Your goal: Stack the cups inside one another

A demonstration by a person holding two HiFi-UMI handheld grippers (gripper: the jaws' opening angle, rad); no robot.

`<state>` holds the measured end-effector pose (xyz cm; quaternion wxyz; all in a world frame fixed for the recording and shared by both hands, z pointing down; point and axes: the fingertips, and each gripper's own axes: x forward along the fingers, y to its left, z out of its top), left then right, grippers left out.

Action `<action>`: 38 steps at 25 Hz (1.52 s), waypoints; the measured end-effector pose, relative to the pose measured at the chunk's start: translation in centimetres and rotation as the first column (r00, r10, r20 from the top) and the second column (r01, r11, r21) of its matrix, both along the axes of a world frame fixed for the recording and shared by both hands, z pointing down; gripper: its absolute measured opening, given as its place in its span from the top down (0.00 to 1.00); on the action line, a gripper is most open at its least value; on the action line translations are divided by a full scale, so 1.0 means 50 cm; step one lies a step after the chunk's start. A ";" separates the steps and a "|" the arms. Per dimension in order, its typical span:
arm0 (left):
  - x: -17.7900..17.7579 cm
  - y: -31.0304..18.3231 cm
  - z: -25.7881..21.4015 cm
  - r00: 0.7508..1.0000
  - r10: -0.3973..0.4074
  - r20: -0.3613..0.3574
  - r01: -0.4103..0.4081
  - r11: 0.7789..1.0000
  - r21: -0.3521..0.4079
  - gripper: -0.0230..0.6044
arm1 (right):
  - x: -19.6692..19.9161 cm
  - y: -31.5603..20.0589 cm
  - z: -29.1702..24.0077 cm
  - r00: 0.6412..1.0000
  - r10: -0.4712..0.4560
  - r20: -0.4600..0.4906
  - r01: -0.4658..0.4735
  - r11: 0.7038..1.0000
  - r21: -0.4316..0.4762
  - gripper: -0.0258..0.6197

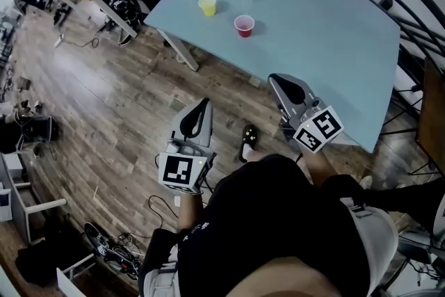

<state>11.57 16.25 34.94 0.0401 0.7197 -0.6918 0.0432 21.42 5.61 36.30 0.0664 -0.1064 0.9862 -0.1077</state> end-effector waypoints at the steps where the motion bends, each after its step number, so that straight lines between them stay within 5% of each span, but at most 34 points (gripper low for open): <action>1: -0.009 -0.014 -0.001 1.000 0.000 0.000 0.000 1.000 -0.003 0.98 | -0.008 -0.014 0.001 1.000 0.003 -0.003 -0.003 1.000 0.001 0.96; 15: -0.103 -0.198 0.008 0.998 0.036 0.050 -0.034 0.999 -0.029 0.98 | -0.086 -0.195 0.044 0.998 0.055 -0.015 -0.055 0.998 -0.022 0.96; 29: -0.175 -0.274 0.025 0.997 0.034 0.066 -0.030 0.998 -0.056 0.98 | -0.151 -0.259 0.079 0.997 0.057 -0.051 -0.057 0.998 0.003 0.96; 38: -0.236 -0.351 0.035 0.992 0.107 0.067 -0.103 0.993 -0.060 0.98 | -0.207 -0.322 0.125 0.985 0.137 -0.104 -0.136 0.991 0.013 0.94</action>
